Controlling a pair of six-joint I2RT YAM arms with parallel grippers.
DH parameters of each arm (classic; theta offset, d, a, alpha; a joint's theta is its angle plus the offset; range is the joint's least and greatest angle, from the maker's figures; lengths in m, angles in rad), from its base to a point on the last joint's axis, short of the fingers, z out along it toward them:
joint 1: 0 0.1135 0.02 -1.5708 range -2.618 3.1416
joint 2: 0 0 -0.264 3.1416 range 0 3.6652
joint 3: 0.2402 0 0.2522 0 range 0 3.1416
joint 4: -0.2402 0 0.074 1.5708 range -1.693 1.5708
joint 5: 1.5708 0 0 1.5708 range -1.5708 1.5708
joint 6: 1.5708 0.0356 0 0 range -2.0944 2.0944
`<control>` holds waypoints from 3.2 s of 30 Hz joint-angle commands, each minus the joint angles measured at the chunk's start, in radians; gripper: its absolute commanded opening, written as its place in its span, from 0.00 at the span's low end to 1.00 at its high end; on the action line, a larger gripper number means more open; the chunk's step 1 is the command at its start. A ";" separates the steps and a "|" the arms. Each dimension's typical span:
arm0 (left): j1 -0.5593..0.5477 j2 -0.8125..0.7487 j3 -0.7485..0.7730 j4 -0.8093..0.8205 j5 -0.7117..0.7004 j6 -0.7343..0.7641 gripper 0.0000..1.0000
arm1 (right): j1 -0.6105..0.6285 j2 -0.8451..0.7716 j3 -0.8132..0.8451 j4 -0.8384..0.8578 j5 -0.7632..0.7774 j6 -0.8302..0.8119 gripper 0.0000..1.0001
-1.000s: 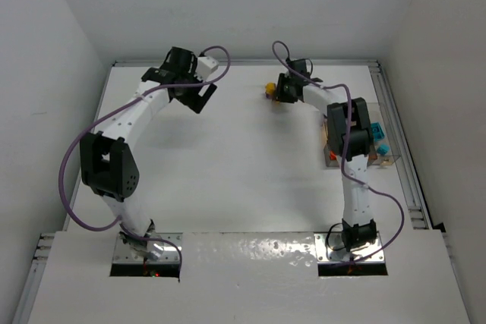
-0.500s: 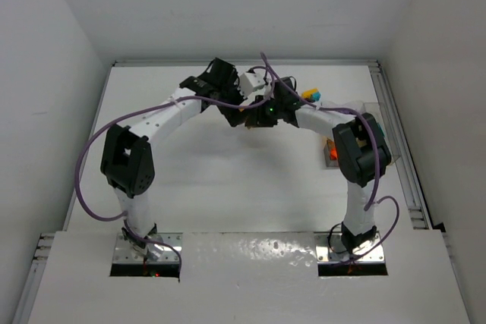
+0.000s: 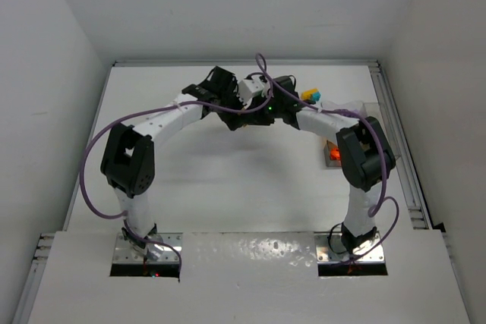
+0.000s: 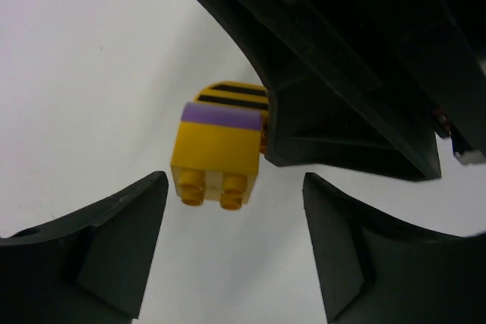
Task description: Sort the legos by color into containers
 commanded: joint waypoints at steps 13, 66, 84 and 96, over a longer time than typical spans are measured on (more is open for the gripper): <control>-0.009 -0.020 0.002 0.083 0.020 -0.034 0.18 | 0.010 -0.071 -0.007 0.071 -0.027 0.021 0.00; 0.030 -0.085 -0.041 0.035 -0.132 -0.218 0.00 | -0.441 -0.470 -0.076 -0.499 0.495 0.109 0.00; 0.031 -0.115 -0.030 0.028 -0.143 -0.224 0.00 | -0.452 -0.571 -0.338 -0.411 0.827 0.792 0.00; 0.031 -0.124 -0.041 0.024 -0.105 -0.213 0.00 | -0.496 -0.462 -0.324 -0.349 0.777 0.780 0.45</control>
